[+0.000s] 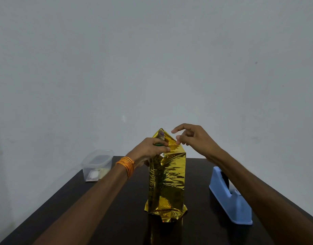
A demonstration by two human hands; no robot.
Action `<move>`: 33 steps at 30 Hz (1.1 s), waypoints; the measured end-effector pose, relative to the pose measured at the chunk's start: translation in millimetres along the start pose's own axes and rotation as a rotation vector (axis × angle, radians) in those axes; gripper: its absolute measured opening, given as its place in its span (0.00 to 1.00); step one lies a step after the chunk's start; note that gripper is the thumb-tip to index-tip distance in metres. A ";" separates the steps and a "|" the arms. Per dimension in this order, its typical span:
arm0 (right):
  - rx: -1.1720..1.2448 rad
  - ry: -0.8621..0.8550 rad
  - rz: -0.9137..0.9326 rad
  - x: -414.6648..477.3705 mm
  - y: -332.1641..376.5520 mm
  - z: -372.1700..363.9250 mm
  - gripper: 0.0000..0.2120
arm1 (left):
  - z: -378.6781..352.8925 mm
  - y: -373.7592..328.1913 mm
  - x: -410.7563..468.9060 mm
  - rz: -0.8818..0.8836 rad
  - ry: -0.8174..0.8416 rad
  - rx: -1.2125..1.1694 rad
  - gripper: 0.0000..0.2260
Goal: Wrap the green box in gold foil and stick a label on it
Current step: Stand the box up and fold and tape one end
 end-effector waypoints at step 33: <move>-0.256 0.291 -0.181 50.3 0.1 -28.4 0.30 | -3.3 6.3 7.1 -0.021 0.008 0.002 0.19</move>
Point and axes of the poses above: each hand's wrist, its own x-axis towards the middle knuckle, its own z-axis out of the back of the hand, y = z × x, the point moved 3 cm from there along x, towards the middle knuckle, and after that the axes turned 12 degrees about -z, right-handed, at the moved point
